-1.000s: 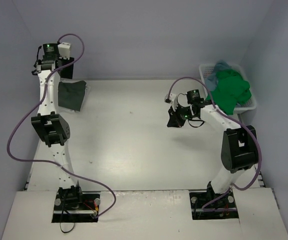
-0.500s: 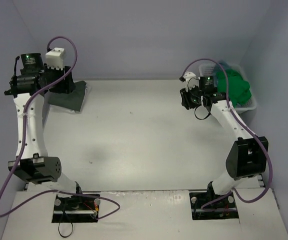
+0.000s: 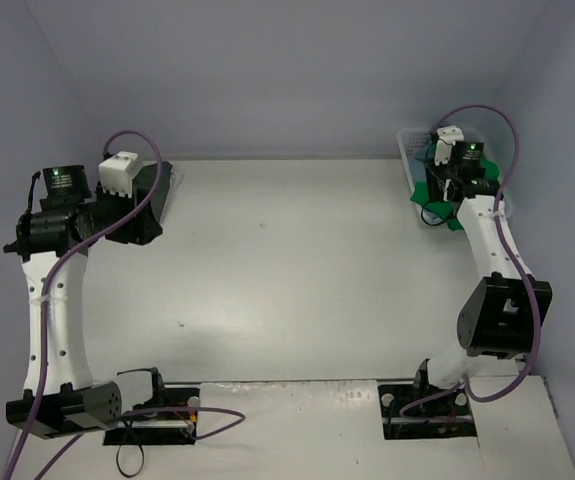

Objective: Fold and stack the t-shirts

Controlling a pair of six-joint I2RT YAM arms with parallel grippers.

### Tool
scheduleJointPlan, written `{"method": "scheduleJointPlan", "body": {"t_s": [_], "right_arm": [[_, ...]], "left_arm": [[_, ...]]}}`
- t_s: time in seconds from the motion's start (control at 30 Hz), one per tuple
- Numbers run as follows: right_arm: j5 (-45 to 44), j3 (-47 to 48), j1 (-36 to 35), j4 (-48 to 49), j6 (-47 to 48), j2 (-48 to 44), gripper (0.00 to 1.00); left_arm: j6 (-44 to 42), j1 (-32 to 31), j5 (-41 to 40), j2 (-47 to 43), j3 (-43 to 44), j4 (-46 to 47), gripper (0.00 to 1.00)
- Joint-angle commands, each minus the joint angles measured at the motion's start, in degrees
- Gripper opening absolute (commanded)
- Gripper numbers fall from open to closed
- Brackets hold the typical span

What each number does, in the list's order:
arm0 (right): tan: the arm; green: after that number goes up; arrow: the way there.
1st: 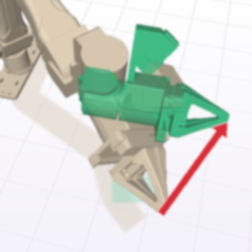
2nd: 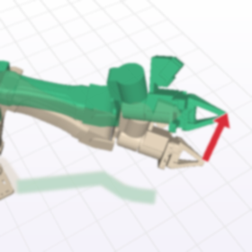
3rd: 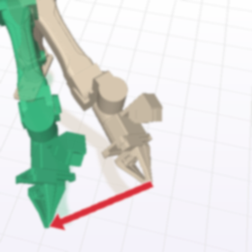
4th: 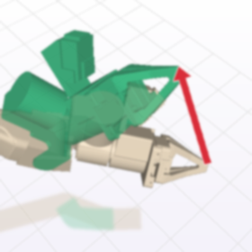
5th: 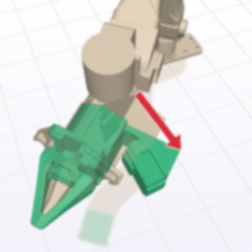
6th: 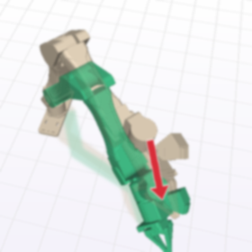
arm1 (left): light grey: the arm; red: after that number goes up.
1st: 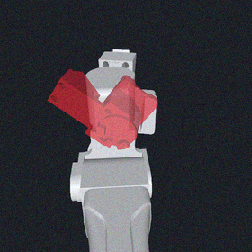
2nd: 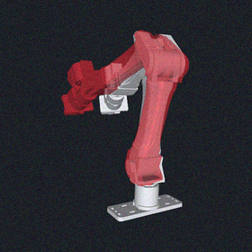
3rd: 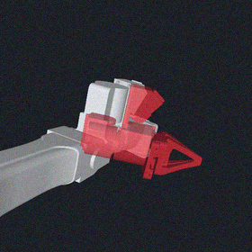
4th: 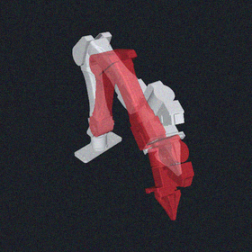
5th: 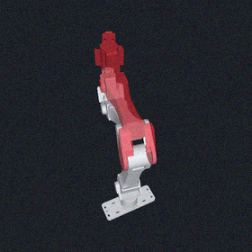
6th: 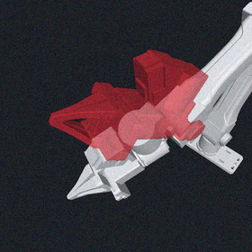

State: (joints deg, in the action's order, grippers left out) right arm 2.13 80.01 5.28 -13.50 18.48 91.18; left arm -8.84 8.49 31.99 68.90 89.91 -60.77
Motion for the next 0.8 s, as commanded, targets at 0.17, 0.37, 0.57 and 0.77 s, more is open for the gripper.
{"method": "scheduleJointPlan", "body": {"t_s": [0.17,0.37,0.57,0.77], "right_arm": [[-4.5,1.8,0.1,0.8,1.4,-3.8,0.44],[-4.2,-0.4,0.1,0.4,2.5,-4.3,0.52],[-2.8,0.6,3.2,0.7,1.9,0.1,0.53],[-0.3,3.6,6.1,0.8,1.9,5.6,0.53]], "left_arm": [[-2.6,0.3,0.5,-3.5,-4.8,3.7,0.49],[-2.5,0.3,1.8,-3.5,-5.5,4.3,0.49],[-2.6,0.3,2.3,-3.3,-5.8,4.8,0.49],[-2.3,0.3,2.8,-3.3,-6.3,5.1,0.49]]}}
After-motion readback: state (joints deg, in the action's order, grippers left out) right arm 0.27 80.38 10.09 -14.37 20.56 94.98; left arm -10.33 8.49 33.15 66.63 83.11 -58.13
